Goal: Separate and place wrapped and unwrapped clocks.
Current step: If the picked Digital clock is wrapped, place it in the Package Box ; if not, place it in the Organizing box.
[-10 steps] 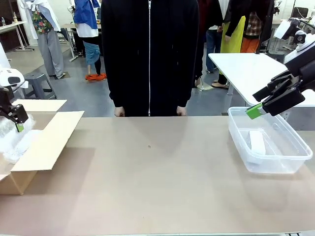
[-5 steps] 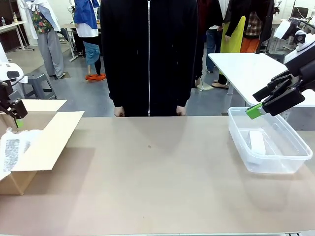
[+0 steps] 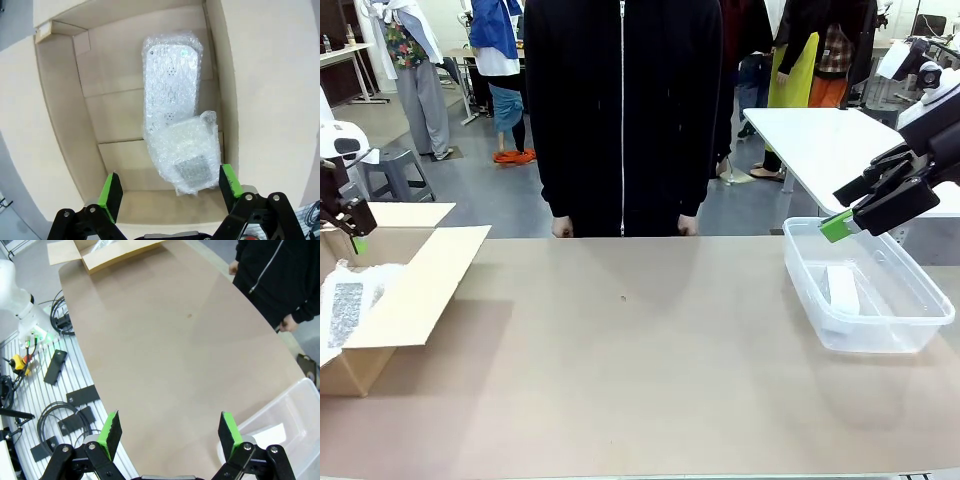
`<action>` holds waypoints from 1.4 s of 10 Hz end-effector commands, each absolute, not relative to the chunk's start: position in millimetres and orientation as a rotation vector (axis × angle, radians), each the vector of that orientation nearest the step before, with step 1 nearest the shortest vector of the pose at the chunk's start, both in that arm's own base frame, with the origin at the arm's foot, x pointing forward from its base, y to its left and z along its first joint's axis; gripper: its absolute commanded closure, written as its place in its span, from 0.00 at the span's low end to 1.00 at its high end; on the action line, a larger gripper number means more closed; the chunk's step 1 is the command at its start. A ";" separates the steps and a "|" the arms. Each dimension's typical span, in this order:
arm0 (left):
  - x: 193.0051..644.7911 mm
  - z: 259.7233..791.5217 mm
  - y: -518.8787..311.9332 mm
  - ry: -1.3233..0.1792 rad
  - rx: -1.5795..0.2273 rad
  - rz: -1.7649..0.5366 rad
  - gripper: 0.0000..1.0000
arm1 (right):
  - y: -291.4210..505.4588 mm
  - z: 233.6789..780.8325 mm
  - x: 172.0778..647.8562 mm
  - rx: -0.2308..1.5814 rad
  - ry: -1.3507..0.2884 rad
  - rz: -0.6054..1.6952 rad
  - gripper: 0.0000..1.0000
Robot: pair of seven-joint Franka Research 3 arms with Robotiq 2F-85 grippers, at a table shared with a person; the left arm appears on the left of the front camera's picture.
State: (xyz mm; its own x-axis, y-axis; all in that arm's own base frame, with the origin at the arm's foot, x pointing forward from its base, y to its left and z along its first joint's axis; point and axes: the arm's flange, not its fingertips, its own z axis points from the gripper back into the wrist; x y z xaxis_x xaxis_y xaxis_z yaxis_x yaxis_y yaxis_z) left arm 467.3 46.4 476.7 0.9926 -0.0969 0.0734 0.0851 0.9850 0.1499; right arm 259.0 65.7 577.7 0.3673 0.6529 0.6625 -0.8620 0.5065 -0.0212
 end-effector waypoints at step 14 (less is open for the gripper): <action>437.2 644.6 38.4 -0.171 -0.062 -0.076 0.00 | 67.9 576.6 260.0 0.399 -0.663 1.002 0.00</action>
State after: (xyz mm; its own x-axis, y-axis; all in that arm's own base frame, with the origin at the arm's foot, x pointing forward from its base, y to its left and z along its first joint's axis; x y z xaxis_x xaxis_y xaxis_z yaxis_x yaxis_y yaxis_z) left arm 440.3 36.1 637.8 0.9857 -0.0832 0.1469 0.0924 0.9941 -0.0566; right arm 259.1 65.7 577.7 0.3674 0.6530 0.6623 -0.8620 0.5064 -0.0210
